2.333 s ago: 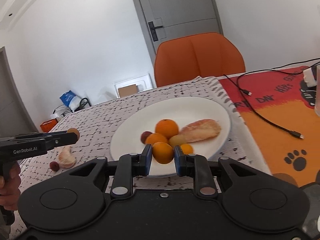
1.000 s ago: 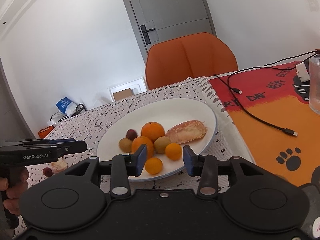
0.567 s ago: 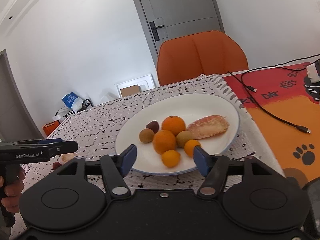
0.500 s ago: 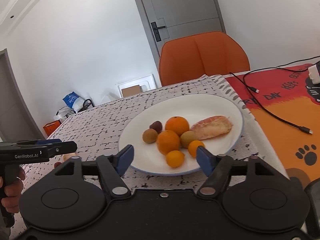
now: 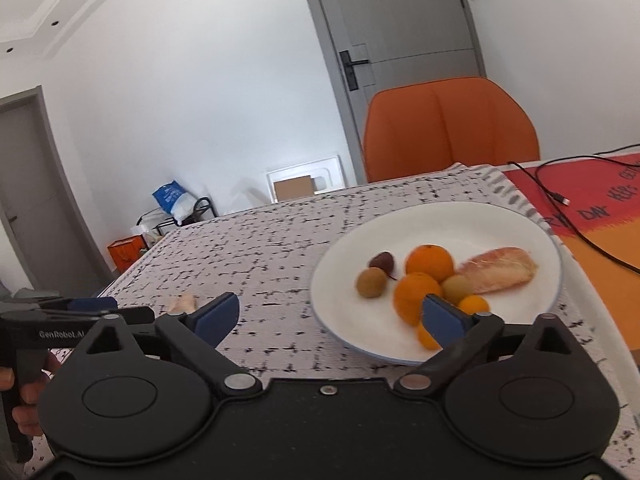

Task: Organize fruits
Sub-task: 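Move the right gripper to the pomelo segment while the left gripper grasps the red plum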

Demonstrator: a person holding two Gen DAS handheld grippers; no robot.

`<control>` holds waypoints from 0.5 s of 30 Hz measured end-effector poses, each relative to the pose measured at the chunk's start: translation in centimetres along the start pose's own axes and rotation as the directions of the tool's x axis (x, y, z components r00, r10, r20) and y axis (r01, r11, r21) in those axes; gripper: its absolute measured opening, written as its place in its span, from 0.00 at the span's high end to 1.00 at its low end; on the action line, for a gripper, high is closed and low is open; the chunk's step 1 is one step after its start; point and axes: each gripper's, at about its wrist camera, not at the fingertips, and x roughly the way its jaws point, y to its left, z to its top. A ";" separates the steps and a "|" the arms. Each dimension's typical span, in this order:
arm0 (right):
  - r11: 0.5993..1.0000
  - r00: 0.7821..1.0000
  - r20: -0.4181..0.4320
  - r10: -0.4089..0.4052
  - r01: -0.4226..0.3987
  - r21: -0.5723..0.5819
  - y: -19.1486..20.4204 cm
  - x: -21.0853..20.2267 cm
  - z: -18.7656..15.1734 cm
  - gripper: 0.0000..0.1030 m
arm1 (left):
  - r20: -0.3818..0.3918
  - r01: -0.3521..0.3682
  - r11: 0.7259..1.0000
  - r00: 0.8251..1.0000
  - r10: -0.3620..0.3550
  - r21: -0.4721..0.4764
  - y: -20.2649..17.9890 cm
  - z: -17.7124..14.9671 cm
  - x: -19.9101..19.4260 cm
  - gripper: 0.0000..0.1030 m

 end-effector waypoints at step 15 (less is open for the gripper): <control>0.998 0.999 -0.032 0.024 -0.026 -0.054 2.8 1.0 -0.3 0.00 | -0.012 0.021 0.997 1.000 -0.022 -0.069 1.7 -1.9 1.2 0.28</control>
